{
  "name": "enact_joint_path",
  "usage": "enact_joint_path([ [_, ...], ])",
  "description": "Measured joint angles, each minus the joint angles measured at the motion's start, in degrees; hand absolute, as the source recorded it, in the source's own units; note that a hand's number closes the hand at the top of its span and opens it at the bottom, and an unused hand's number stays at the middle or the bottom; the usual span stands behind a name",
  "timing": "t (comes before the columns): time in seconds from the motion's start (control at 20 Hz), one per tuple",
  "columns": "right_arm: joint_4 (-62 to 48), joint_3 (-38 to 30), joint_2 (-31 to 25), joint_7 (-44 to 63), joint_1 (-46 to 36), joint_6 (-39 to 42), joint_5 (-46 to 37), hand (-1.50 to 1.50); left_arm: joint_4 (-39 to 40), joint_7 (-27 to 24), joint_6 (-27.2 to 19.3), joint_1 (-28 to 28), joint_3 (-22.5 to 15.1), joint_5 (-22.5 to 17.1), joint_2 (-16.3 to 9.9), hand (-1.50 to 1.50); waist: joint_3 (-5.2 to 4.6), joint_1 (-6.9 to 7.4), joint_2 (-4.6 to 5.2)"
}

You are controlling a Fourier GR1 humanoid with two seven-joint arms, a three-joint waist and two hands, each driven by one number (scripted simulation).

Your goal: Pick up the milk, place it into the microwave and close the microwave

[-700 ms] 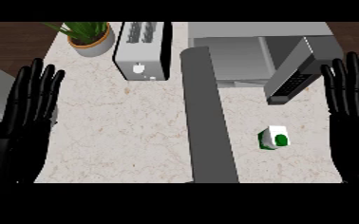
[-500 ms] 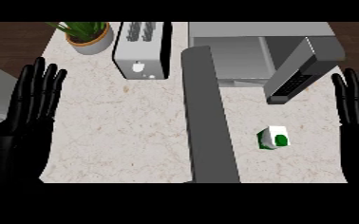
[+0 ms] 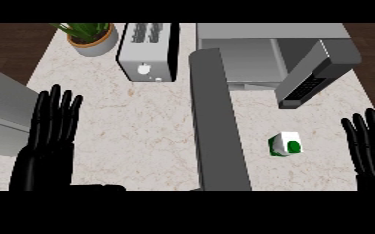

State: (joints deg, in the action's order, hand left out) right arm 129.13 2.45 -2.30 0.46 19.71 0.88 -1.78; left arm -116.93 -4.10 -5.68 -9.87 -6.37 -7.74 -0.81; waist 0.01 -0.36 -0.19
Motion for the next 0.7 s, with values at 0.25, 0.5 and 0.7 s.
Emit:
enact_joint_path([
  [0.25,-0.92,0.22,0.83,-3.51,5.35,0.92,0.35,-1.50,-0.34,-5.22,-0.94,-6.83,-5.03,-0.06,0.55,-1.50,-0.01,0.19,0.05],
  [0.5,-5.89,-0.02,1.61,-8.37,6.90,0.78,0.00,-1.50,-1.15,-8.81,0.85,-11.92,-5.74,-0.68,-0.04,-1.50,0.00,0.35,0.08],
  [0.7,-11.00,-0.62,1.81,-12.55,7.73,1.28,0.91,-1.50,-2.01,-12.21,1.85,-16.73,-7.91,-1.04,-0.25,-1.50,-0.01,0.50,0.07],
])
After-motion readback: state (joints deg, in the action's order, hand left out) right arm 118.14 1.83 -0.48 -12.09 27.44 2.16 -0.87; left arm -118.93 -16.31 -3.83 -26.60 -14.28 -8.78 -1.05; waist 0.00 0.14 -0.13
